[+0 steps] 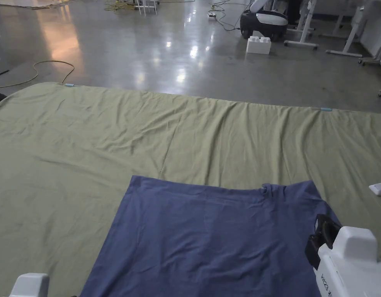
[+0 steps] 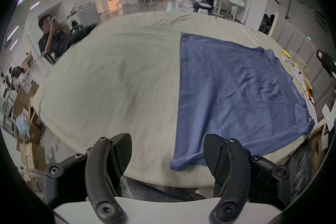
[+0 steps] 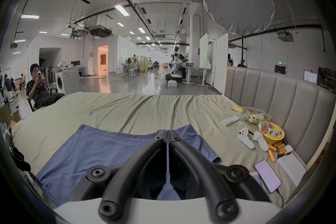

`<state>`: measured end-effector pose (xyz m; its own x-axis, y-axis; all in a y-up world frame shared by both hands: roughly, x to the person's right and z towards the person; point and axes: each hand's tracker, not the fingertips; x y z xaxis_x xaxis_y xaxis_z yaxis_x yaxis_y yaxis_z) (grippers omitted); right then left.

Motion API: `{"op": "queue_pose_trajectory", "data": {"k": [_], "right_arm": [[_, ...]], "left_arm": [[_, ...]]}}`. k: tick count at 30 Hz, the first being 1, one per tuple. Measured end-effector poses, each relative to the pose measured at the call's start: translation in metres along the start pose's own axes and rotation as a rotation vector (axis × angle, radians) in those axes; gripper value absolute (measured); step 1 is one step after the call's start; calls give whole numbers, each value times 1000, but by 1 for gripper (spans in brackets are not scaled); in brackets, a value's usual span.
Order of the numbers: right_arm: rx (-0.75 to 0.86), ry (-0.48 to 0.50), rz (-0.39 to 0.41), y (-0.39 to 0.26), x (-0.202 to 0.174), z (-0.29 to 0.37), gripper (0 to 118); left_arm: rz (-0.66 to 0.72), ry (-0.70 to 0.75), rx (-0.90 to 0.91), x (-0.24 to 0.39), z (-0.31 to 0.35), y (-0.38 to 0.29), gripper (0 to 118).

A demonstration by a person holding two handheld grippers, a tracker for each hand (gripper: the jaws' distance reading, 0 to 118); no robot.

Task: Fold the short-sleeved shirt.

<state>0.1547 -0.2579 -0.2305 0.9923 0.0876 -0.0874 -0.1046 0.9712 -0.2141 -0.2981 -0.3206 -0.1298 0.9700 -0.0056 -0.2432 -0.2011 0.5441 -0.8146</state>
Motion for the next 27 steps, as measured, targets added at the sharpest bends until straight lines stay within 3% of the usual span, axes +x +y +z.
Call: {"op": "queue_pose_trajectory", "data": {"k": [3,7,11,15,17,18,19,25,26,27], "right_arm": [[-17,3,4,-5,0,0,3],[-35,3,6,-9,3,0,3],[-53,-6,7,-15,10,0,3],[-77,-13,-2,-22,17,2,3],[-93,-16,-10,-28,22,3,3],[-106,-13,-20,-30,25,4,3],[-152,10,-55,-35,28,5,3],[-278,-32,-35,-35,68,32,4],[-337,-37,-37,-36,78,36,6],[-393,-48,-43,-38,89,39,18]], "left_arm": [[25,11,-71,-11,-38,1,82],[-43,54,-193,-16,-86,-3,81],[-19,51,-187,-12,-91,-2,80],[-37,25,-185,-8,-85,-4,60],[-49,-2,-179,-6,-84,-5,40],[-52,-14,-174,0,-79,-5,21],[-53,-22,-169,3,-77,-5,11],[-65,-29,-143,7,-75,-13,4],[-50,-33,-136,7,-77,-8,4],[-43,-34,-130,7,-77,-8,4]]}}
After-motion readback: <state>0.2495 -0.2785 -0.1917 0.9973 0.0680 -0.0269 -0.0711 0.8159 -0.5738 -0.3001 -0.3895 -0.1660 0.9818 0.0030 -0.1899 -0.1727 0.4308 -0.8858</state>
